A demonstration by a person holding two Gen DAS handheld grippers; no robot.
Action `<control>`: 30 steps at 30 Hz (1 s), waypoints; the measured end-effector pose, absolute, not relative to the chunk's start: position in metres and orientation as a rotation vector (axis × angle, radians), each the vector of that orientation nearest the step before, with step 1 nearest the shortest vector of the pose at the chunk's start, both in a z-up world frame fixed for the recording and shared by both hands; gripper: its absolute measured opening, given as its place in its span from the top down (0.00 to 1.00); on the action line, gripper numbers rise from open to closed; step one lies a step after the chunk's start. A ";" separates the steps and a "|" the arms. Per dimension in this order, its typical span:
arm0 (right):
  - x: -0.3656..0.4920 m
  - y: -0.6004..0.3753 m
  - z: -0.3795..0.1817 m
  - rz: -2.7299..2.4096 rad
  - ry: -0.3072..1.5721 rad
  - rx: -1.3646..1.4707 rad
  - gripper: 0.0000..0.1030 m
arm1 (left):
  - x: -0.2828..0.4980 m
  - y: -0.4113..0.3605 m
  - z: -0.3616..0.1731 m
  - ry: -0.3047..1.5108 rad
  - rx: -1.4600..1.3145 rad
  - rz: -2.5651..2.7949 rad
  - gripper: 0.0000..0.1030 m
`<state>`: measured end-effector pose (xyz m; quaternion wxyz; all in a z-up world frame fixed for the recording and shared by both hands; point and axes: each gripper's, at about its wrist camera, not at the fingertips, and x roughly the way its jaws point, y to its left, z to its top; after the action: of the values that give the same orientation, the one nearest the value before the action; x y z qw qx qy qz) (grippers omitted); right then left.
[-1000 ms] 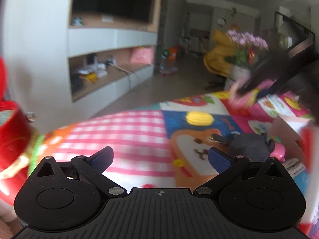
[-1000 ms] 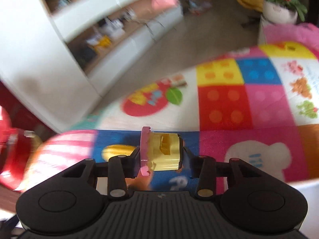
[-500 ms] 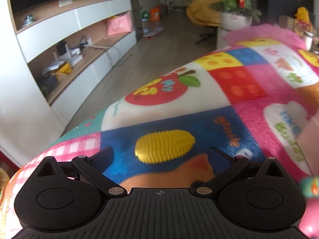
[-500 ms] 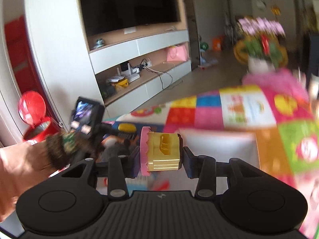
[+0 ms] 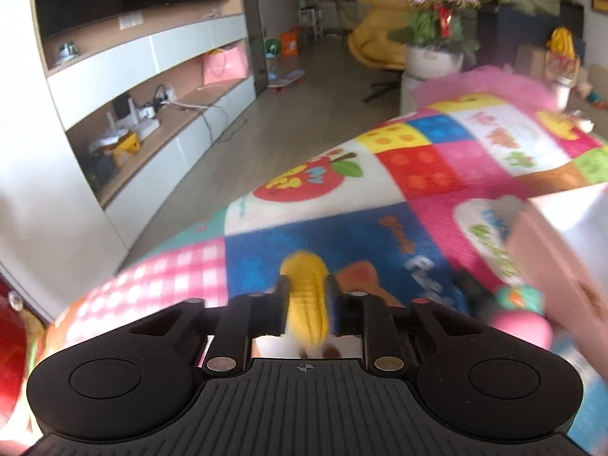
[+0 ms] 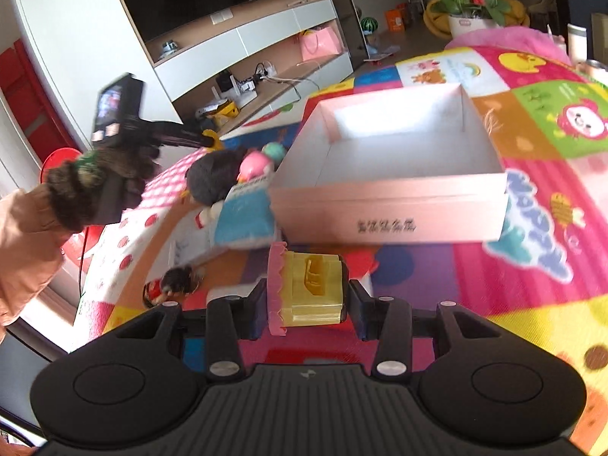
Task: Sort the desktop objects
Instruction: 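Lift the cup toy with the right tool while the left carries the corn toy toward the pink box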
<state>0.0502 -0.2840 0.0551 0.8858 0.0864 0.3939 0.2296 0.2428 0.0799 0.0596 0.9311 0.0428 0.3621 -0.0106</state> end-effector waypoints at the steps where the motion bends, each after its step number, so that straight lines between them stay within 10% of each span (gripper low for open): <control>1: 0.044 -0.283 0.055 0.485 0.816 0.177 0.60 | 0.231 0.081 0.062 0.740 0.068 -0.040 0.88; 8: 0.016 -0.281 0.050 0.511 0.833 0.178 0.59 | 0.124 0.064 0.074 0.632 0.042 -0.240 0.85; 17: 0.005 -0.303 0.032 0.430 0.858 0.288 0.53 | 0.043 -0.009 0.047 0.615 0.138 -0.421 0.30; 30: -0.006 -0.351 0.031 0.181 0.772 0.357 0.52 | 0.022 -0.065 0.013 0.671 0.153 -0.550 0.23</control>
<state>-0.0058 -0.3511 0.0311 0.9069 0.1728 0.3742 0.0875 0.0220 -0.0648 0.0134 0.9045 0.0742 0.3248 -0.2662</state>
